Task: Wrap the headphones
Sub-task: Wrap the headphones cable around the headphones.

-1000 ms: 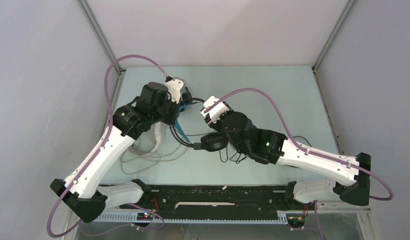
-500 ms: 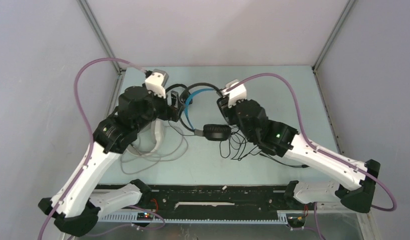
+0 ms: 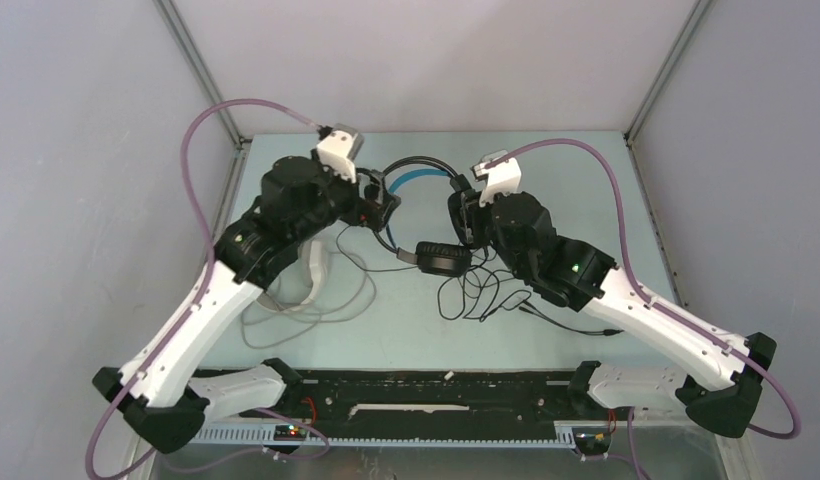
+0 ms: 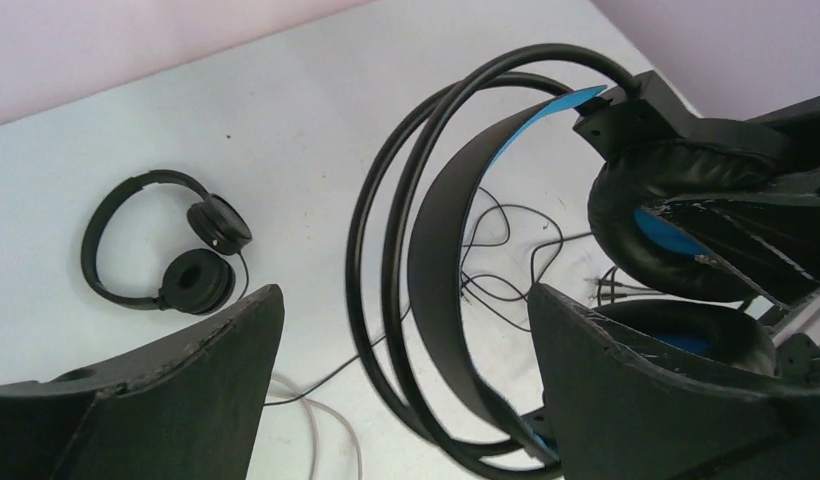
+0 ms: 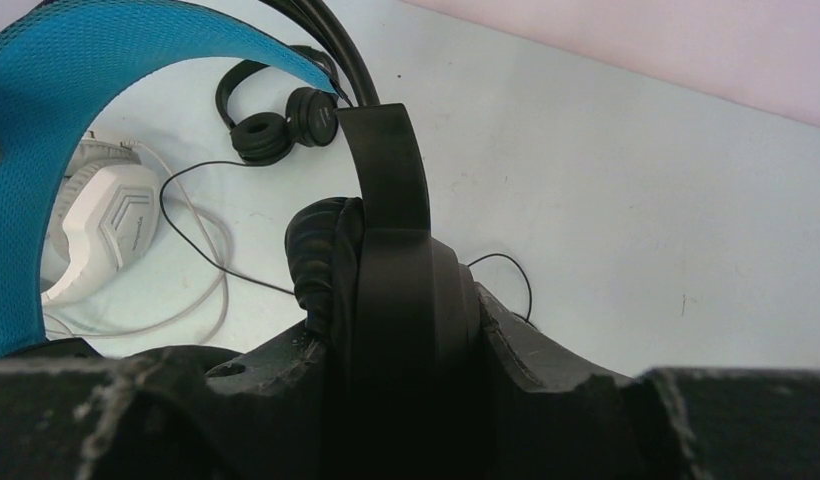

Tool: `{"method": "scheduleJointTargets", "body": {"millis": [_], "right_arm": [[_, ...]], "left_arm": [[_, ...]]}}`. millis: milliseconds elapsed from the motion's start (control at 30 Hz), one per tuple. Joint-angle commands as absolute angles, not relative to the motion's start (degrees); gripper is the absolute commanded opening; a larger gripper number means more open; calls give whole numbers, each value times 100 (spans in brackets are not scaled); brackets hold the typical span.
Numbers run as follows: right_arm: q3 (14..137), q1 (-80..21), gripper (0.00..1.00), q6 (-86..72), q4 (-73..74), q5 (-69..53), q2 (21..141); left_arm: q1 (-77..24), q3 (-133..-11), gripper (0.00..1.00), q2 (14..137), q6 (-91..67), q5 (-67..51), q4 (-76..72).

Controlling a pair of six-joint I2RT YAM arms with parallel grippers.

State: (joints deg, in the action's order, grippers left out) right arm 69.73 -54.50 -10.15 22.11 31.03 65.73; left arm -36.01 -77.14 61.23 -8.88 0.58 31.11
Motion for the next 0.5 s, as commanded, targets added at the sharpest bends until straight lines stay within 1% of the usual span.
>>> {"method": "scheduleJointTargets", "body": {"millis": [0, 133, 267, 400, 467], "right_arm": [[7167, -5446, 19, -1349, 1872, 3138, 6457], [7164, -5453, 19, -1401, 1896, 3123, 6460], [7164, -5458, 19, -1375, 1914, 3101, 6444], [7165, -5457, 19, -1296, 1934, 3034, 6458], [7165, -5447, 19, -1296, 1919, 3018, 6460]], "left_arm": [[-3784, -8142, 93, 6415, -560, 52, 2943], [-3984, -8168, 93, 6621, -244, 915, 3024], [-4066, -8469, 91, 6970, -172, 1407, 3424], [-4104, -8477, 80, 7083, -116, 1526, 3369], [-4119, -8441, 69, 7101, -78, 1565, 3323]]}}
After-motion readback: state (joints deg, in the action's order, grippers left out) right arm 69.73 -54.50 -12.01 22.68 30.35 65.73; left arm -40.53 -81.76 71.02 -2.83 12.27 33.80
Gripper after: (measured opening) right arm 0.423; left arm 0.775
